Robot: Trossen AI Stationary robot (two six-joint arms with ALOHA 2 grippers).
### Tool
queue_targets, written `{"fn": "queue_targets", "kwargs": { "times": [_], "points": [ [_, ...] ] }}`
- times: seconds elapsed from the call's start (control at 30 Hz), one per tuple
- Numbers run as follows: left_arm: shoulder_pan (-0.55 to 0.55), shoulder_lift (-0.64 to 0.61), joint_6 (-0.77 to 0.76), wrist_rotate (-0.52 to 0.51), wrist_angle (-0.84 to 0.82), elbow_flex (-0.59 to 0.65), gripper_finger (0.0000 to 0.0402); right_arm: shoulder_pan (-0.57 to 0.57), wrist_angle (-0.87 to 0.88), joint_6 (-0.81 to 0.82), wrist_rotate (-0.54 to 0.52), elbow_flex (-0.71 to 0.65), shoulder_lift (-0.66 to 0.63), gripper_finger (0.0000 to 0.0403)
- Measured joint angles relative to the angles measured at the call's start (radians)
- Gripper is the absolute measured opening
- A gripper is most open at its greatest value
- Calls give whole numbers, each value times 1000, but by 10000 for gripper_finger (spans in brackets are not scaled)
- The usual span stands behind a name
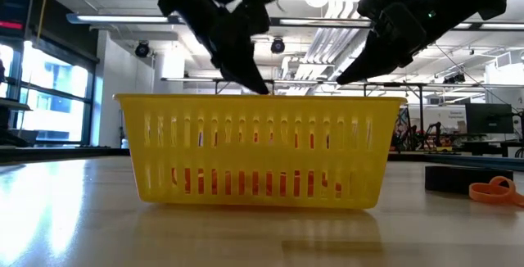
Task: Sort rubber bands into baskets
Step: Put the purple rubber band into the orange bin
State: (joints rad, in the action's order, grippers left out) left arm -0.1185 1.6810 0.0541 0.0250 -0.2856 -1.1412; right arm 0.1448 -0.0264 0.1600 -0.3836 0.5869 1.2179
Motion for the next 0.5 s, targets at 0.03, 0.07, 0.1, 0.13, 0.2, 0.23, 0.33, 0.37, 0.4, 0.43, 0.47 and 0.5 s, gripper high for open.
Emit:
{"fn": "queue_targets", "kwargs": {
  "times": [0.03, 0.07, 0.1, 0.13, 0.2, 0.23, 0.33, 0.37, 0.4, 0.43, 0.47, 0.5],
  "points": [
    [-1, 12, 1, 0, -1, 0, 0, 0, 1, 0, 0, 0, 0, 0],
    [-1, 24, 1, 0, 1, 0, 0, 0, 1, 0, 0, 0, 0, 0],
    [-1, 33, 1, -1, 1, 0, 0, 0, 1, -1, 0, 0, 0, 0],
    [-1, 42, 2, -1, -2, 0, 0, 0, 1, -2, 0, 0, 0, 0],
    [-1, 58, 11, 0, 0, 0, 0, 0, 1, -1, 0, 0, 0, 0],
    [0, 60, 26, -1, -5, 0, 1, 0, 1, -1, 0, 0, 0, 0],
    [7, 61, 60, -4, -3, 0, 11, 0, 1, 1, 0, 0, 0, 0],
    [9, 61, 61, -5, 2, 0, 17, 0, 1, 5, 0, 0, 0, 0],
    [12, 59, 59, -9, 5, 0, 25, 0, 2, 17, 0, 0, 0, 0],
    [14, 57, 57, -9, 6, 0, 33, 0, 3, 23, 1, 0, 0, 0],
    [16, 55, 56, -9, 13, 0, 42, 0, 4, 25, 1, 0, 0, 0],
    [17, 54, 58, -9, 20, 0, 52, 0, 4, 25, 1, 0, 0, 0]
  ]
}}
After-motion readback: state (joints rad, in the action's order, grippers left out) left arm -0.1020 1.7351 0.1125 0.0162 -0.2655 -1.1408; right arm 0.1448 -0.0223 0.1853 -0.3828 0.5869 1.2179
